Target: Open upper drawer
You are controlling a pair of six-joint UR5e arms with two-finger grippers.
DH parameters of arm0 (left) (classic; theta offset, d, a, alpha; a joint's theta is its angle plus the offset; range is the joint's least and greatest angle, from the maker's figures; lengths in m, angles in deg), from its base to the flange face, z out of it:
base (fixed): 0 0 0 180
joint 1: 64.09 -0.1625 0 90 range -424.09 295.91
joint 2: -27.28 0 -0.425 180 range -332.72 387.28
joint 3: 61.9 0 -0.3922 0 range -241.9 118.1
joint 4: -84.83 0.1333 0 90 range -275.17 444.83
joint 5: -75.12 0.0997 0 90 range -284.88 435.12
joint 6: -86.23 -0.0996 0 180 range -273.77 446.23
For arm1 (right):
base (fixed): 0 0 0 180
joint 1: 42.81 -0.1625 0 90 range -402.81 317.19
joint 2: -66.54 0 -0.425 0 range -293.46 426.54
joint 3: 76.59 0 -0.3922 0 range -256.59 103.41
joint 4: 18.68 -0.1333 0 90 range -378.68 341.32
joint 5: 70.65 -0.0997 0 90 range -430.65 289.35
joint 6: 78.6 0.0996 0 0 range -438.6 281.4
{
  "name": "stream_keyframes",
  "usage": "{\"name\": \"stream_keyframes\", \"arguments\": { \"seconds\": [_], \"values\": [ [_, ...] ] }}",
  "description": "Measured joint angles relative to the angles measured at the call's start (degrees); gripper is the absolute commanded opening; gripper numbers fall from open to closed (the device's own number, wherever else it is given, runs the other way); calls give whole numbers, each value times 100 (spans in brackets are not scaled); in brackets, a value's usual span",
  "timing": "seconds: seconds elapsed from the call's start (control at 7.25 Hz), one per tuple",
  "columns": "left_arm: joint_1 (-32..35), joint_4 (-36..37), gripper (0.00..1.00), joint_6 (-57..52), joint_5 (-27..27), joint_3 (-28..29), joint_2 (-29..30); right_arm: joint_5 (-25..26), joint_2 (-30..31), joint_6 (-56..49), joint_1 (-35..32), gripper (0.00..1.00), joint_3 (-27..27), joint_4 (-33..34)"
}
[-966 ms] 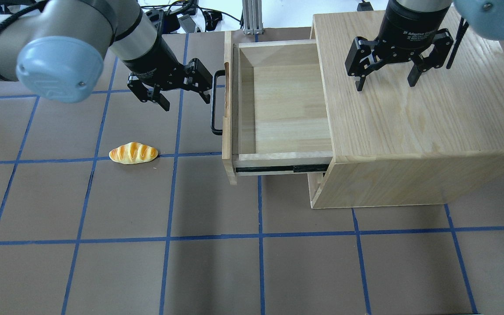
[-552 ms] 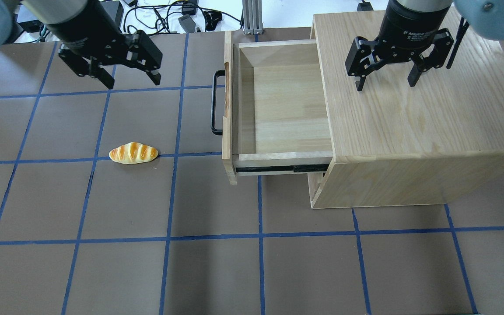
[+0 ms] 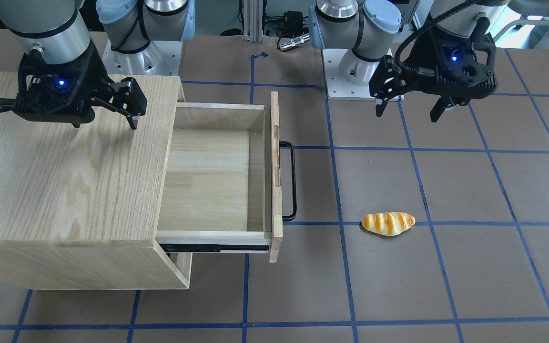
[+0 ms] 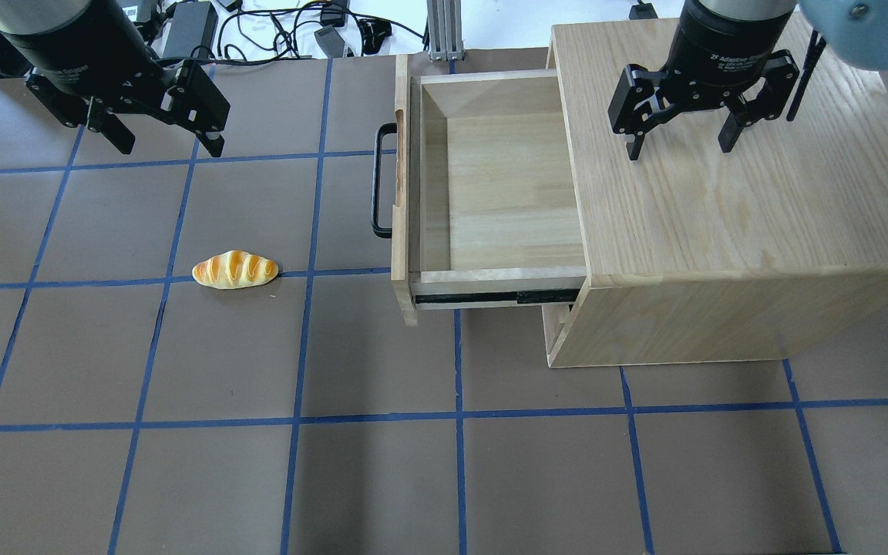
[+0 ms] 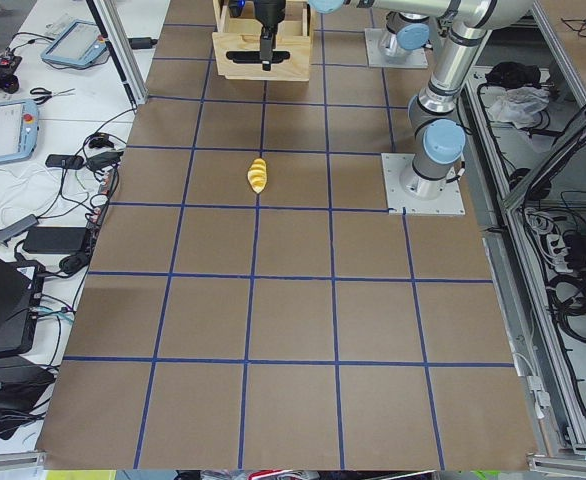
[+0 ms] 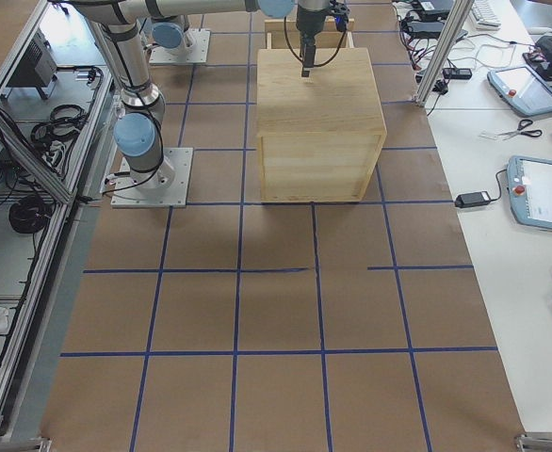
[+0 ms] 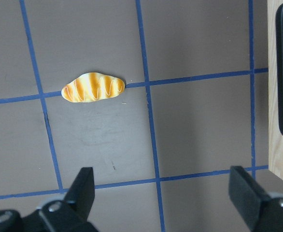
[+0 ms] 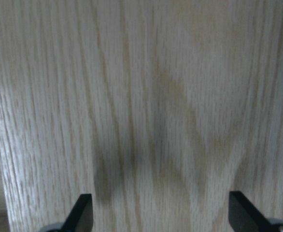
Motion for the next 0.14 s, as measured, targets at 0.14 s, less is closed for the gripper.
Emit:
{"name": "stream_keyframes", "arguments": {
  "seconds": [0.14],
  "values": [
    [0, 16, 100, 2, 4, 15, -15, 0, 0, 1, -1, 100, 0, 0]
  ]
}}
